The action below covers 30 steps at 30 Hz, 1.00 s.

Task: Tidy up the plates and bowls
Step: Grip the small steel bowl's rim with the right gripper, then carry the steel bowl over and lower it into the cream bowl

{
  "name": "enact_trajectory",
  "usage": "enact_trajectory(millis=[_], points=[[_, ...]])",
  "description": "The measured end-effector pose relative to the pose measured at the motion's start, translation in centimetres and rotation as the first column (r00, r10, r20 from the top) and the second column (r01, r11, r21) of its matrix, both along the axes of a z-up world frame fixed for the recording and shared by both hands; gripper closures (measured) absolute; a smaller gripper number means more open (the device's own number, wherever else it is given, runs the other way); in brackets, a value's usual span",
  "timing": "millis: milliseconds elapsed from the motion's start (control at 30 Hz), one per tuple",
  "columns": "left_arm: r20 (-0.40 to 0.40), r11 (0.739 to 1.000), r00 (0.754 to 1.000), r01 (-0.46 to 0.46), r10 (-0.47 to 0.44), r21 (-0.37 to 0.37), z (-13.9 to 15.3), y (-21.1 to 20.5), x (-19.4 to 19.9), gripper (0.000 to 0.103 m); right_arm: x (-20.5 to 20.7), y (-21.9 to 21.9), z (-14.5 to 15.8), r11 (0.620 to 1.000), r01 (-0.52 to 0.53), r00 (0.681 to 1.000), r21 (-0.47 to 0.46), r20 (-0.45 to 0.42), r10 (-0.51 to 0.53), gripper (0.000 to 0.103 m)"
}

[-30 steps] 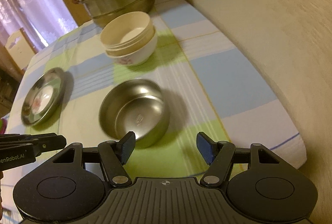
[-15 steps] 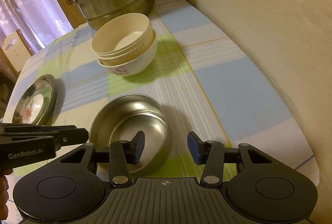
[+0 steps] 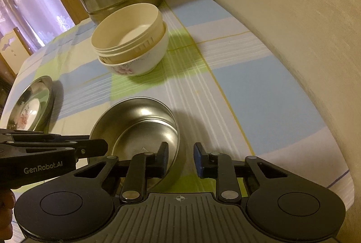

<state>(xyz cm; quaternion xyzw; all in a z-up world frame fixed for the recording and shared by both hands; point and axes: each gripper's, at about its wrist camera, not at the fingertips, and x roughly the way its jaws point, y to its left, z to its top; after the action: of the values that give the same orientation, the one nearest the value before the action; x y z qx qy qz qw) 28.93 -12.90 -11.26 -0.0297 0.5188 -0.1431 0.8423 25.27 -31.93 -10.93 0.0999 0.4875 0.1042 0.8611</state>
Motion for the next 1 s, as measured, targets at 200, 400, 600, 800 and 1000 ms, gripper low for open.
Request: enact_trajectory(millis=[200,400,600,800,1000], points=[[-0.005,1.000,1.000,0.007,-0.007,0.012,-0.6,-0.4,0.0,0.088,-0.1,0.2,-0.1,1.000,-0.016,1.000,-0.007,0.012,0.016,0.089],[0.006,0.999,1.000,0.008,-0.008,0.036,-0.7,-0.4,-0.4,0.095,-0.4,0.6,0.0,0.999,-0.037,0.999,-0.022,0.025,0.038,0.094],[0.023,0.999,1.000,0.010,-0.011,0.045,-0.2,-0.3,-0.9,0.095,-0.7,0.7,0.6,0.998,-0.054,0.998,-0.017,0.024,0.054,0.095],[0.040,0.999,0.999,-0.004,0.002,0.036,1.1,0.3,-1.6,0.095,-0.8,1.0,1.8,0.997,-0.070,0.997,-0.011,0.031,0.070,0.095],[0.068,0.999,0.998,-0.019,0.017,0.028,2.9,0.9,-2.0,0.095,-0.9,1.4,4.0,0.996,-0.092,0.994,-0.017,0.060,0.093,0.095]])
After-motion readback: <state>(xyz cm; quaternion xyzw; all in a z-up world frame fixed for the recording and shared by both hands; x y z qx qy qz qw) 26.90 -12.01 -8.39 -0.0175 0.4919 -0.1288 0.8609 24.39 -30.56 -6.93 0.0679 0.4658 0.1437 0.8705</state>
